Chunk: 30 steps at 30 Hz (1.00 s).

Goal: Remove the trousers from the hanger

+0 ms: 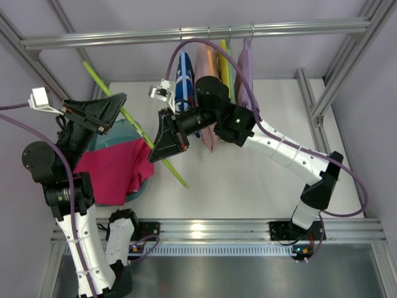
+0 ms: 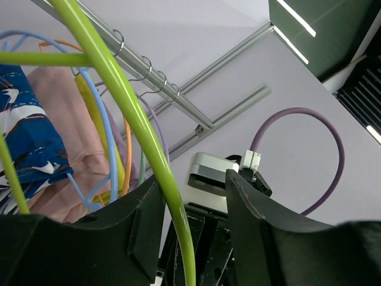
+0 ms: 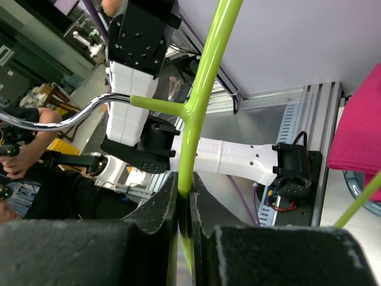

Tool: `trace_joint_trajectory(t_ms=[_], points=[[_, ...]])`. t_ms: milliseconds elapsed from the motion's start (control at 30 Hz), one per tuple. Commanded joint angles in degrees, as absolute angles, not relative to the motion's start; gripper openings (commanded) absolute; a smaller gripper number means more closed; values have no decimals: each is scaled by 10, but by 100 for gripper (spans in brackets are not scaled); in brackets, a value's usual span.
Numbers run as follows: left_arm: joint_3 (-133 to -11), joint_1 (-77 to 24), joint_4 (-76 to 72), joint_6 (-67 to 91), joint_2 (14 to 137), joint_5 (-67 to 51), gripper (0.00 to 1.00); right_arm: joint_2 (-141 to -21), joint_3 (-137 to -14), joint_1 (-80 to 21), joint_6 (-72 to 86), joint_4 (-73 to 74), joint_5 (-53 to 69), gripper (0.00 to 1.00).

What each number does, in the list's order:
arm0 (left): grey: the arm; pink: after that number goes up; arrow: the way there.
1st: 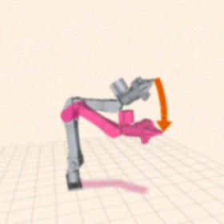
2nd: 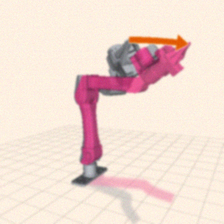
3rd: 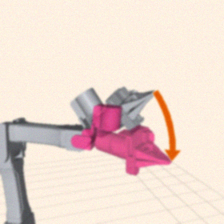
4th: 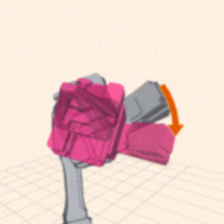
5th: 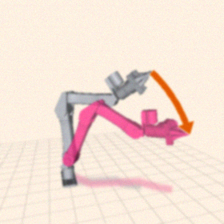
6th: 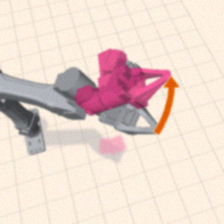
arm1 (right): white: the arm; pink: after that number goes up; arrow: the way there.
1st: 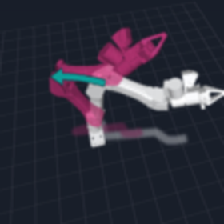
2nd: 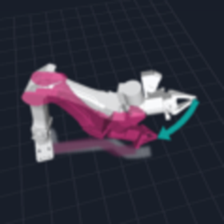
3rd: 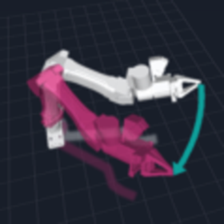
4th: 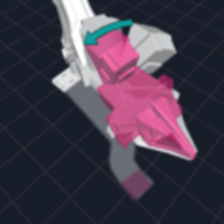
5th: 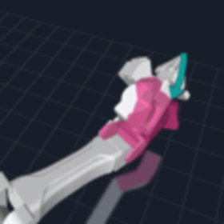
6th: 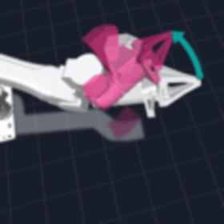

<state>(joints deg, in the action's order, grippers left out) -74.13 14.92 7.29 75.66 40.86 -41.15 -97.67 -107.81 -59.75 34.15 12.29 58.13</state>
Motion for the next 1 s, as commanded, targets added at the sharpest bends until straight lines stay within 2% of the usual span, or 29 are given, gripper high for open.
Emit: trace_joint_trajectory(t_ms=[0, 67, 100, 133, 200, 233, 267, 333, 367, 400, 433, 567, 767, 967], points=[[-730, 153, 34, 779, 400, -421, 46, -983, -1119, -608, 352, 54, 584, 0], [-729, 153, 34, 783, 401, -420, 37, -988, -1132, -610, 351, 55, 585, 0], [-731, 153, 33, 788, 403, -419, 23, -987, -1133, -609, 350, 59, 585, 0], [-731, 153, 34, 790, 406, -418, 15, -986, -1130, -609, 345, 63, 585, 0], [-732, 153, 14, 799, 414, -421, 3, -976, -1121, -608, 330, 83, 588, 5], [-733, 153, 13, 805, 417, -419, 0, -969, -1104, -607, 315, 92, 586, 10], [-734, 153, 14, 809, 422, -413, 0, -955, -1093, -604, 309, 98, 586, 20], [-734, 152, 8, 820, 430, -406, 0, -939, -1058, -599, 298, 112, 587, 29], [-737, 152, 5, 824, 432, -400, 0, -923, -1048, -594, 291, 128, 585, 39], [-741, 152, 4, 829, 437, -399, 0, -913, -1036, -592, 284, 135, 583, 44], [-745, 154, 5, 838, 445, -398, 0, -897, -1013, -589, 273, 141, 576, 53], [-764, 158, -18, 858, 459, -395, 0, -872, -969, -582, 255, 163, 564, 64], [-777, 161, -18, 857, 458, -395, 0, -885, -970, -582, 255, 156, 550, 72], [-788, 163, -9, 853, 454, -388, 0, -917, -993, -583, 290, 120, 560, 56]])
